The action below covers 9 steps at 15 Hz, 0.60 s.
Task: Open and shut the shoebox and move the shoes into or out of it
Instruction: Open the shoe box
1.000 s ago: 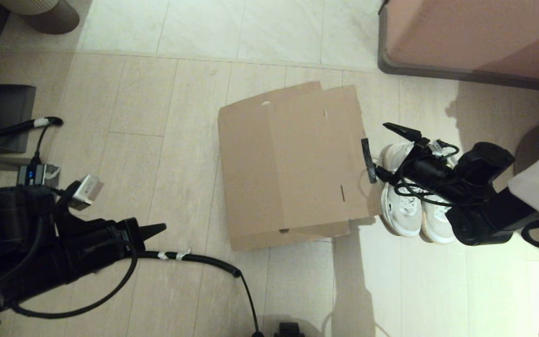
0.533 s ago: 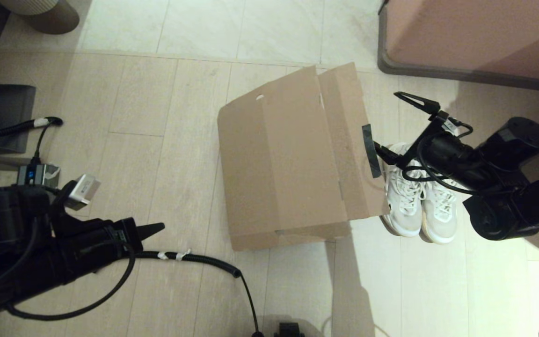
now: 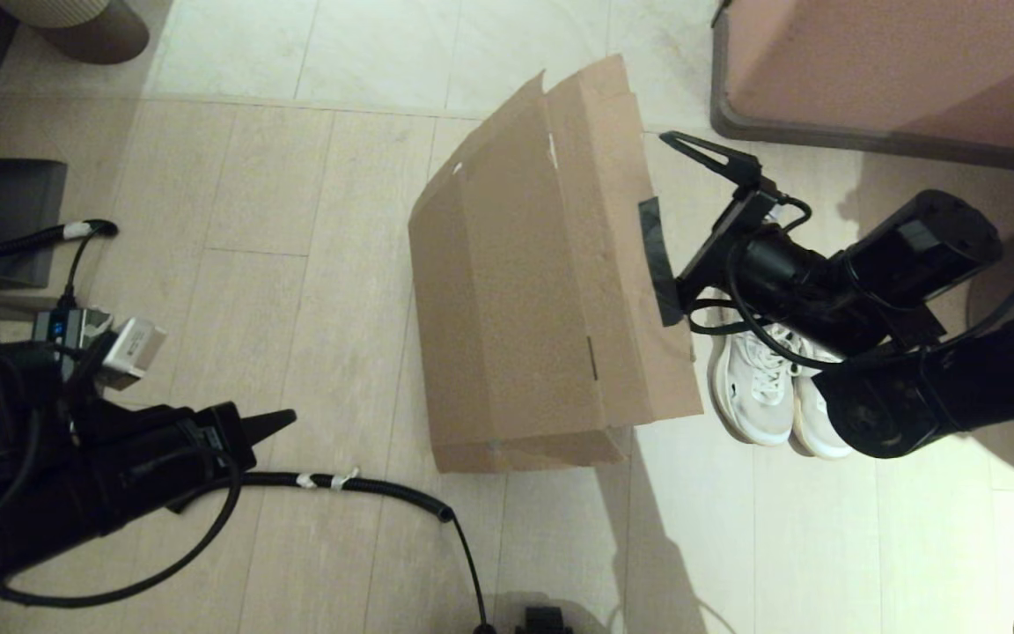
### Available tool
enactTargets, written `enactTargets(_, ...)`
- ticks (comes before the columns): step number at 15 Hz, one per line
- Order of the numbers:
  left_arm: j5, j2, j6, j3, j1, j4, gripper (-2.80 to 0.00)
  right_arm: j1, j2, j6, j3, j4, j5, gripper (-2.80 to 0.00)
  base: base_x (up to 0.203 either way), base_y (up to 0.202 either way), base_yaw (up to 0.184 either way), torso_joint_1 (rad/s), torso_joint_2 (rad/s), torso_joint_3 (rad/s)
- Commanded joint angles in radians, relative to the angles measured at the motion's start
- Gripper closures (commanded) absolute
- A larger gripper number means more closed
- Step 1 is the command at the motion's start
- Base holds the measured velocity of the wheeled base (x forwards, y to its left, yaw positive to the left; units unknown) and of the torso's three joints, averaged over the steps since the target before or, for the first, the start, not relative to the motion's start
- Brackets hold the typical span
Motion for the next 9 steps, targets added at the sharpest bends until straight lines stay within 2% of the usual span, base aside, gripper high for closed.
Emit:
enactTargets(1, -0.002, -0.014, -0.002, 0.0, 0.0, -0.003, 0.0, 0.041, -0.016, 0.011, -0.022, -0.009, 0.004, -2.8, 0.0, 0.0, 0.0, 0.0, 0.0, 0.0)
enactTargets(5, -0.002, -0.024, -0.004, -0.003, 0.0, -0.005, 0.0, 0.144, -0.019, 0.015, -0.087, -0.009, 0.009, -2.8, 0.0, 0.0, 0.0, 0.0, 0.0, 0.0)
enactTargets(9, 0.001, -0.081, 0.0, -0.023, 0.001, -0.006, 0.0, 0.252, 0.086, 0.012, -0.206, -0.009, 0.006, -2.8, 0.0, 0.0, 0.0, 0.0, 0.0, 0.0)
